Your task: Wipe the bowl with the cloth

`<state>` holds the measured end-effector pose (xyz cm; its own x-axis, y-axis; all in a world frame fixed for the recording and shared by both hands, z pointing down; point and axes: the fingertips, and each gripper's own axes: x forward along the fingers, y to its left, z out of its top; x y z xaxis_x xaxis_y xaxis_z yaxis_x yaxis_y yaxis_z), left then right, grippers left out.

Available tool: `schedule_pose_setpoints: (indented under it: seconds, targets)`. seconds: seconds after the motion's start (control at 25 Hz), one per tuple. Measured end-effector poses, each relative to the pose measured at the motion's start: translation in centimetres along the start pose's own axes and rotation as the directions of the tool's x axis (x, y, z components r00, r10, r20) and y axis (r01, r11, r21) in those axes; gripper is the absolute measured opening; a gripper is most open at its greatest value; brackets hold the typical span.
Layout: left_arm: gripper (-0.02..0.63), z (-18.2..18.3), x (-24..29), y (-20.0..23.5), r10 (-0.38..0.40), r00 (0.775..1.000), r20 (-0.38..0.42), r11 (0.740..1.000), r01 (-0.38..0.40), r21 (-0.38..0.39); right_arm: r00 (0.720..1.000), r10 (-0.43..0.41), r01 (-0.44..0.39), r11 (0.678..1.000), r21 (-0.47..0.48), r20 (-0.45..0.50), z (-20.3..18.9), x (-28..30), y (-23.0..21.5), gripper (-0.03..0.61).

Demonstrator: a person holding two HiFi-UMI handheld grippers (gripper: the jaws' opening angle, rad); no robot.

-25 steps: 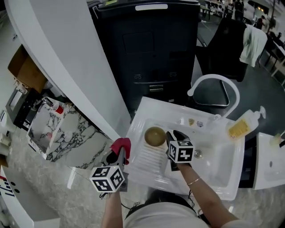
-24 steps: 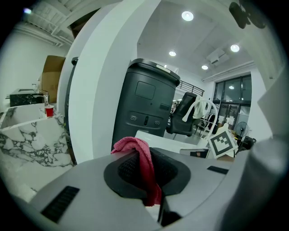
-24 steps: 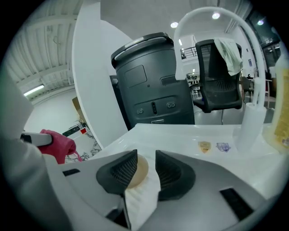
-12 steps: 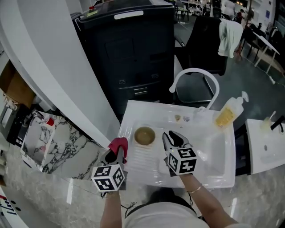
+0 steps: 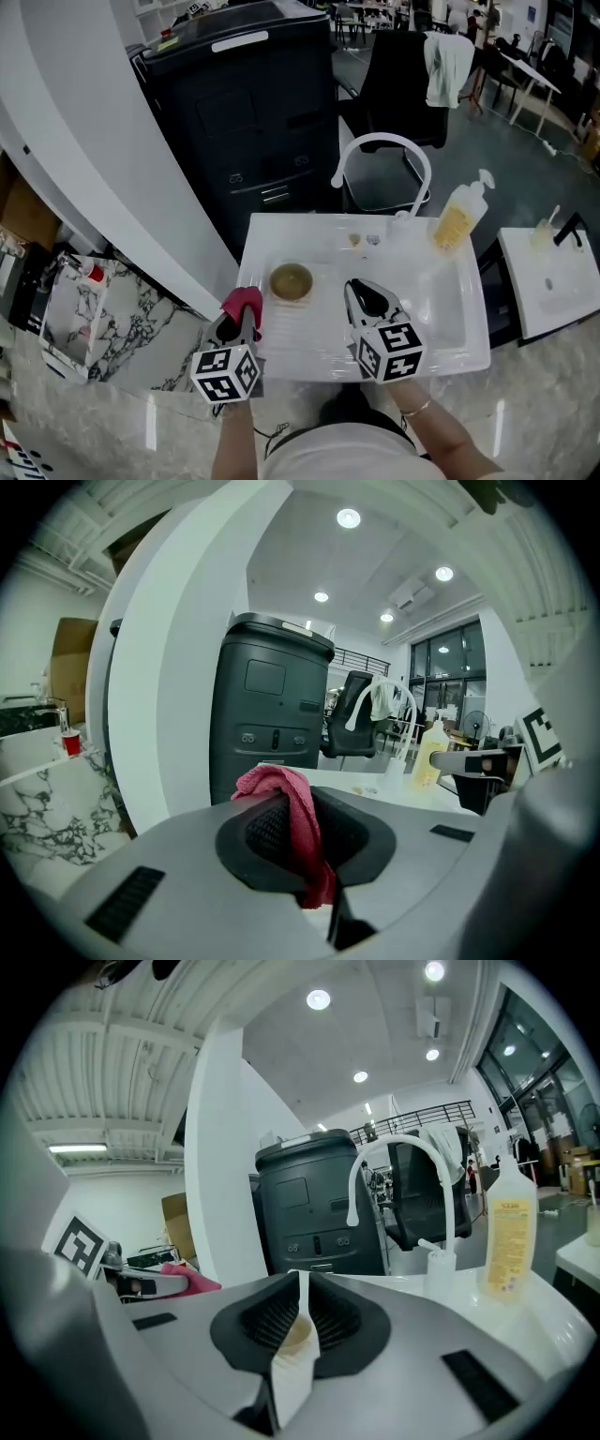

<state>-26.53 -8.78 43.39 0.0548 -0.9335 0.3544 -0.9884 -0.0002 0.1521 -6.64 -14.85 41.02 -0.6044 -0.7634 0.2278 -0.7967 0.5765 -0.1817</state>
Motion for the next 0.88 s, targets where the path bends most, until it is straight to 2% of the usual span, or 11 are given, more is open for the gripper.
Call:
schedule_pose_setpoints:
  seconds: [0.4, 0.56, 0.88]
  targets:
    - [0.044, 0.2, -1.1, -0.6, -0.020, 0.999, 0.026, 0.999, 0.019, 0.040, 0.998, -0.049, 0.050, 0.999, -0.014, 0.048, 0.0, -3.7, 0.3, 0.006]
    - [0.043, 0.3, -1.6, -0.5, -0.021, 0.999, 0.036, 0.999, 0.020, 0.047, 0.996, -0.048, 0.047, 0.999, 0.018, 0.070, -0.1, -4.5, 0.3, 0.005]
    - [0.044, 0.1, -2.5, -0.7, -0.032, 0.999, 0.041, 0.998, 0.030, 0.057, 0.997, -0.035, 0.035, 0.999, 0.001, 0.066, -0.1, -5.3, 1.0, 0.005]
